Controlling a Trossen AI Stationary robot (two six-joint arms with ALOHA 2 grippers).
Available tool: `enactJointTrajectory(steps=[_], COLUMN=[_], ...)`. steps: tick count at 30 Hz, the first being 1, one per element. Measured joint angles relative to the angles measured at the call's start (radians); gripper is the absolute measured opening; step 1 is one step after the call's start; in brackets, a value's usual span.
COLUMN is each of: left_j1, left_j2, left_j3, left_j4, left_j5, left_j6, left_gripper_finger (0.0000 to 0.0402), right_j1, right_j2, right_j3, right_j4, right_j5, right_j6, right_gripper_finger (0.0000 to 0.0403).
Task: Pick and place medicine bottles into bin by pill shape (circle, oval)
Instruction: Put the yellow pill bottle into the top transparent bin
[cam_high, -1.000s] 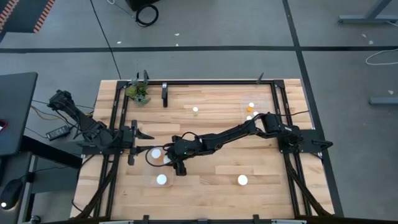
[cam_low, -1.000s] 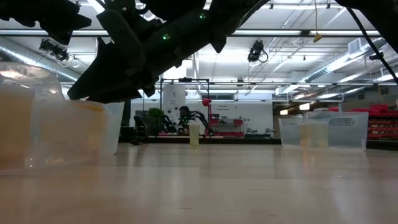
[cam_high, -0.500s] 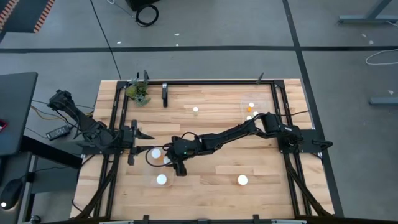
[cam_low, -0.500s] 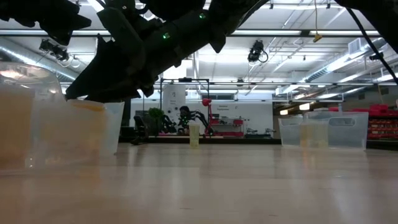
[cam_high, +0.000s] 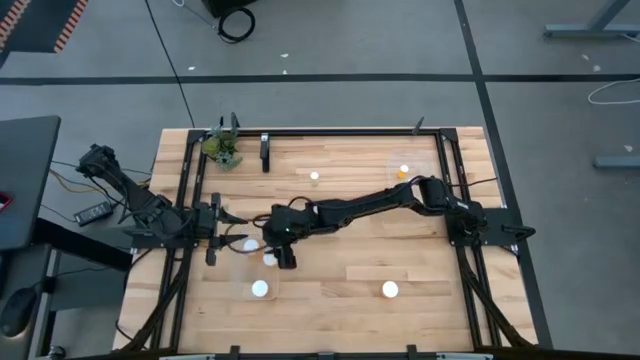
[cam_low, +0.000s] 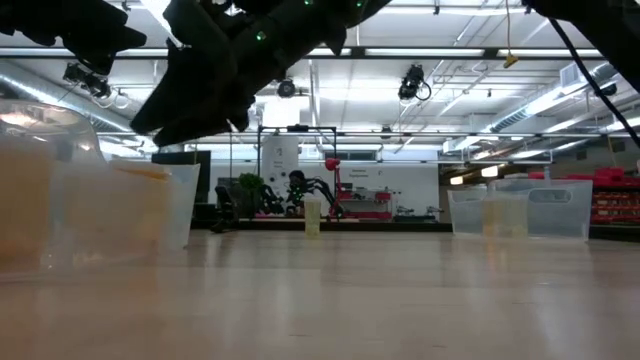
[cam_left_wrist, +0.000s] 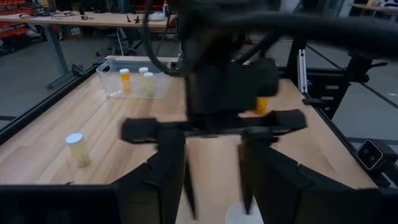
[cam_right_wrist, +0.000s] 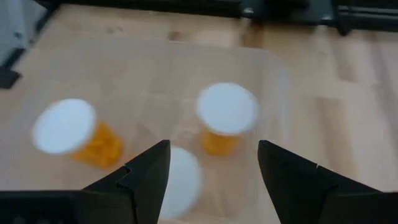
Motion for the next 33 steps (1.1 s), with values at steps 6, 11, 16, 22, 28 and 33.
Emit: enactJointTrajectory(steps=[6,11,16,22,28,33], left_j1=[0.000,0.000,0.000,0.000,0.000,0.000], left_j2=[0.000,0.000,0.000,0.000,0.000,0.000], left_j3=[0.000,0.000,0.000,0.000,0.000,0.000], left_j4=[-0.006,-0.033,-0.032,-0.028,-0.039,-0.045], left_j5=[0.000,0.000,-0.007,-0.024,-0.026,-0.026], left_j6=[0.000,-0.024,-0.040,-0.022,-0.045,-0.049], left_gripper_finger=[0.0173,0.0172,0.0176,0.0176,0.0172,0.0174], right_j1=[-0.007,-0.013,-0.018,-0.068,-0.136,-0.198], right_j2=[-0.002,-0.042,-0.089,-0.102,-0.102,-0.102], right_j3=[0.072,0.076,0.075,0.075,0.075,0.074], right_j4=[-0.078,-0.105,-0.156,-0.233,-0.320,-0.388], right_j5=[0.003,0.009,0.077,0.083,0.085,0.071], right_j6=[-0.060,-0.092,-0.144,-0.165,-0.188,-0.207], right_gripper_finger=[0.0250,0.0250,0.0250,0.0249,0.0249,0.0249])
